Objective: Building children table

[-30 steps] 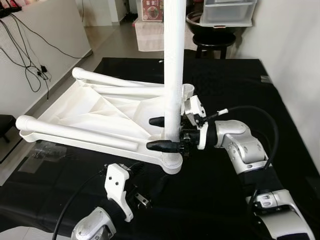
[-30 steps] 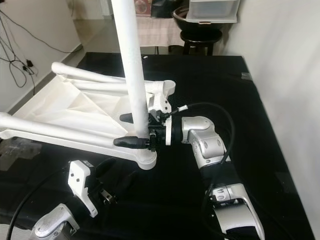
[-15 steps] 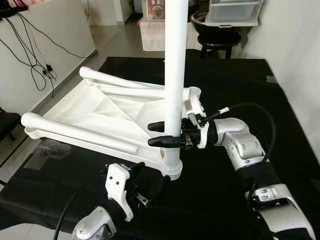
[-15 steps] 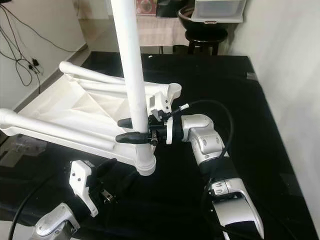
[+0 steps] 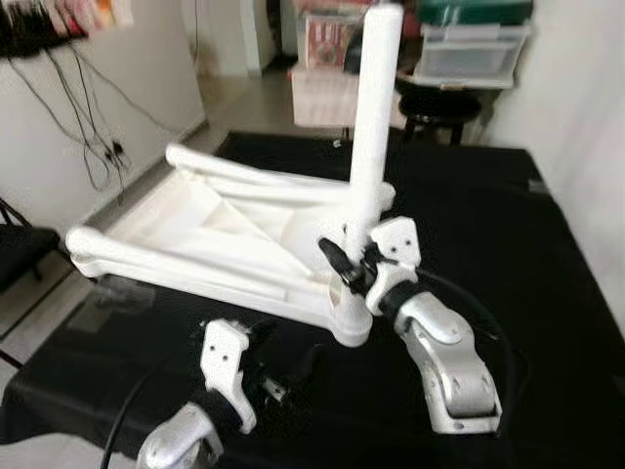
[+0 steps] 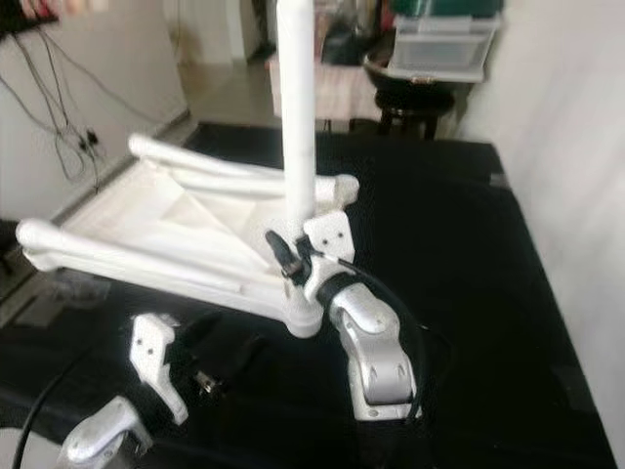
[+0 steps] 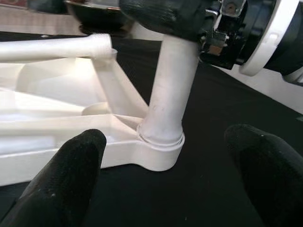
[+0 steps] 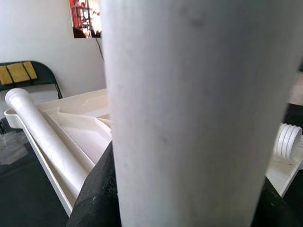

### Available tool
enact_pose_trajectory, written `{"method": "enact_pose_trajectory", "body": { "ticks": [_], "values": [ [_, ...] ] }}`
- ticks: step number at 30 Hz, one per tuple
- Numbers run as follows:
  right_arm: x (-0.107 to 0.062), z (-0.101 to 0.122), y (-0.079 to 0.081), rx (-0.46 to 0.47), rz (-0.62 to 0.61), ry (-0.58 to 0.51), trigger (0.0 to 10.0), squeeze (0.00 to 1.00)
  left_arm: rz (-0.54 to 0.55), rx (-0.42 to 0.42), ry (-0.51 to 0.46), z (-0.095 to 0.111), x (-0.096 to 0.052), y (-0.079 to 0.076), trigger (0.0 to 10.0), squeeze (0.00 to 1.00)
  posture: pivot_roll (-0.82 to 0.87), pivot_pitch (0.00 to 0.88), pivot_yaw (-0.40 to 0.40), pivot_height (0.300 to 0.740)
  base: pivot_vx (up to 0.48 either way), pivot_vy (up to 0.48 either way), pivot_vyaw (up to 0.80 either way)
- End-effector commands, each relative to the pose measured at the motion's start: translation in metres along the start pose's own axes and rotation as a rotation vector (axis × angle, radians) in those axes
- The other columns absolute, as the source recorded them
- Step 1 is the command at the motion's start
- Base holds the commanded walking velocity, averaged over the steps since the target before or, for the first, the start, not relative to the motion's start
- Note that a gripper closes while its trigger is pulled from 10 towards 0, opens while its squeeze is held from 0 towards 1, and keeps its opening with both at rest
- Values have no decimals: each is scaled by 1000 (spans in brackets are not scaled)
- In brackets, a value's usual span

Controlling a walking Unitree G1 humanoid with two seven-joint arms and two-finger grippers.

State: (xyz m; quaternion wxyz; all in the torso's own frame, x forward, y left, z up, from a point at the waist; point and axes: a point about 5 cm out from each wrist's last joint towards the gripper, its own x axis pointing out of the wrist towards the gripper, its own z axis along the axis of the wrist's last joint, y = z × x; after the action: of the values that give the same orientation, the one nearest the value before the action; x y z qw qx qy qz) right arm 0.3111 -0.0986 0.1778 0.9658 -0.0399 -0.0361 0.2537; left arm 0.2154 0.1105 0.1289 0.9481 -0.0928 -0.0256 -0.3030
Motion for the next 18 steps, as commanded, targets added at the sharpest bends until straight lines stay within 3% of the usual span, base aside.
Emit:
{"method": "enact_pose_trajectory", "body": {
  "ticks": [1,4,5,6,7,8,11,12,15,16,17,18],
  "values": [
    [0,-27,-8,-7,-27,134,0,0,19,14,0,-2,0,5,10000,0,20,49,16,740,0,0,0],
    [3,-24,-7,-7,-19,130,0,0,26,17,-4,-2,1,6,10000,0,21,45,19,740,0,0,0],
    [5,-22,-5,-21,-15,141,10000,0,33,19,-7,-1,1,7,10000,0,21,41,20,740,0,0,0],
    [5,-22,-5,-21,-15,141,10000,0,33,19,-7,-1,1,7,10000,0,21,41,20,740,0,0,0],
    [8,-18,-3,-13,17,136,10000,161,35,21,-8,-1,1,8,10000,0,22,40,21,740,0,0,0],
    [12,-11,-1,-9,64,126,10000,1000,34,21,-7,-1,1,8,10000,0,22,41,22,740,0,0,0],
    [16,-6,1,-10,121,121,10000,1000,32,20,-6,-1,1,8,10000,0,19,40,24,740,0,0,0],
    [25,13,-2,-5,273,39,10000,1000,27,17,-4,-2,1,8,10000,0,21,43,32,740,0,0,0],
    [27,20,-4,-4,329,11,10000,1000,26,16,-4,-2,1,8,10000,0,21,43,32,740,0,0,0],
    [29,28,-4,9,419,-31,10000,1000,25,15,-4,-2,1,7,10000,0,27,43,31,740,0,0,0],
    [29,28,-4,9,419,-31,10000,1000,25,15,-4,-2,1,7,10000,0,27,43,31,740,0,0,0],
    [29,36,-5,14,524,-64,10000,1000,24,14,-4,-2,0,6,10000,0,37,46,30,740,0,0,0]
  ]
}}
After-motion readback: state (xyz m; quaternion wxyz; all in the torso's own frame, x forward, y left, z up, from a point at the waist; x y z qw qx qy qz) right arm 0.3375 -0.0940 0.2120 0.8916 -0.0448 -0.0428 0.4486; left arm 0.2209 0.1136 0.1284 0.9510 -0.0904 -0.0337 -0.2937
